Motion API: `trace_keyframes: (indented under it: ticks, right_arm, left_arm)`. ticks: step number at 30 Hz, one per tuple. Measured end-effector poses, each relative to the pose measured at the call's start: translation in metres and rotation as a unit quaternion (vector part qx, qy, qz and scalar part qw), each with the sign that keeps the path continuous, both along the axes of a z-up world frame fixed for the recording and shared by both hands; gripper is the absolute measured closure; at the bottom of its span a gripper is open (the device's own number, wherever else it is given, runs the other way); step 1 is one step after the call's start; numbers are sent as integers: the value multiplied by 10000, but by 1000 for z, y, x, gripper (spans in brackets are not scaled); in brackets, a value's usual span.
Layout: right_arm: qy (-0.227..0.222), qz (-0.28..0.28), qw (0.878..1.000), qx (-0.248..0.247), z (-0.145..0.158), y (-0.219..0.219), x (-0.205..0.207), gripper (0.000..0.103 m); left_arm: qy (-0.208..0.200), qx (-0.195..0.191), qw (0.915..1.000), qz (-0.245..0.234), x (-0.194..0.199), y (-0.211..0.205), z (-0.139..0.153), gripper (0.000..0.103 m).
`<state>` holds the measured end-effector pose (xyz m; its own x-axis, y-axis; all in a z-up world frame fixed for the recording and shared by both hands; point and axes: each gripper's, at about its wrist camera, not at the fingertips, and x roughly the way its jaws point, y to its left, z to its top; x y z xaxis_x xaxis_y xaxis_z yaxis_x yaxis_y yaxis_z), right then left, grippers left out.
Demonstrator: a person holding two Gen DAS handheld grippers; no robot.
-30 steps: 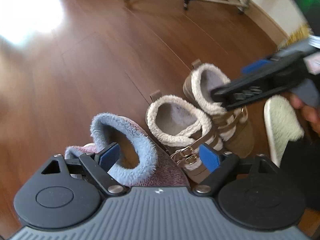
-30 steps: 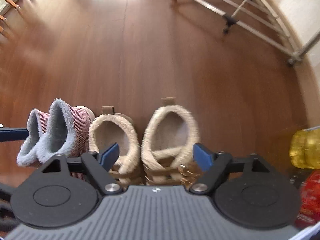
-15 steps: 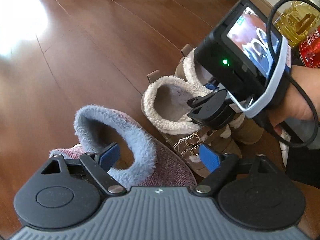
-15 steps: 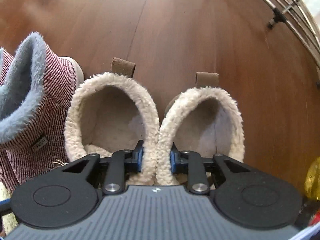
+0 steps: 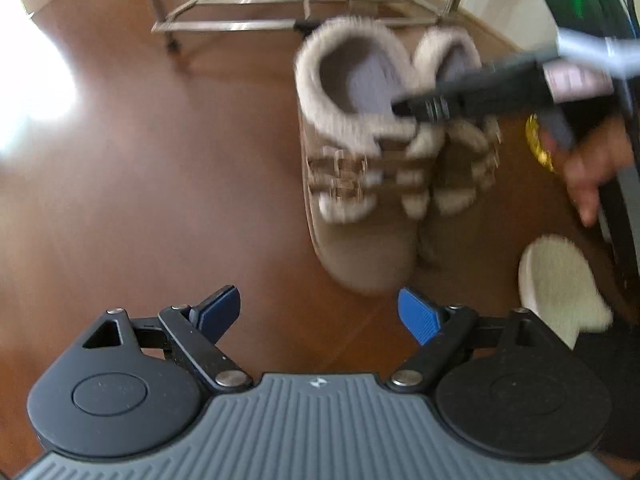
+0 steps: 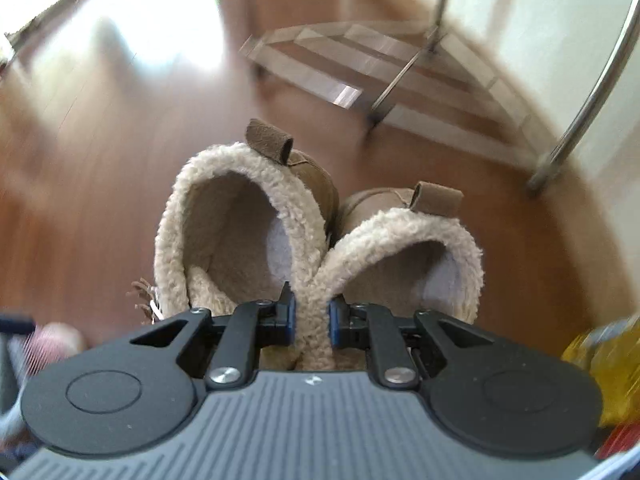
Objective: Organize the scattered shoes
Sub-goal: 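Carry the brown buckled shoes with the right gripper onto the rack's bottom shelf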
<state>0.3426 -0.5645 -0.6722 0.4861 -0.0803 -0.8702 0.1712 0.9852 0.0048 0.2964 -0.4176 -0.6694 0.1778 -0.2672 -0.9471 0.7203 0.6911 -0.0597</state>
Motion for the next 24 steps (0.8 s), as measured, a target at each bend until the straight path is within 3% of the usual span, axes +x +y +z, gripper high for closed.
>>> trace_keyframes:
  ticks: [4, 9, 12, 15, 20, 22, 24]
  right_arm:
    - [-295, -178, 9991, -245, 12, -69, 65, 90]
    - [-253, -386, 9986, -267, 11, -138, 142, 90]
    - [-83, -601, 9981, -102, -2, -175, 186, 91]
    - [48, -797, 9968, 101, -8, -197, 211, 91]
    - [265, -938, 9951, 180, -28, -227, 256, 93]
    - [224, -894, 9956, 167, -25, -226, 255, 86]
    - [-111, -641, 9979, -57, -14, -217, 240, 81]
  left_arm:
    - [-274, -224, 9993, -69, 26, -44, 0, 15]
    - [-653, -498, 9966, -66, 81, -106, -1, 15]
    - [-967, -574, 9935, -201, 103, -154, -27, 15]
    - [-1228, -608, 9903, -244, 134, -186, -36, 15]
    - [-1346, -642, 9888, -71, 166, -204, -45, 15]
    - [-1224, -699, 9899, 116, 166, -199, -46, 15]
    - [-1161, -686, 9907, 183, 156, -190, -45, 15]
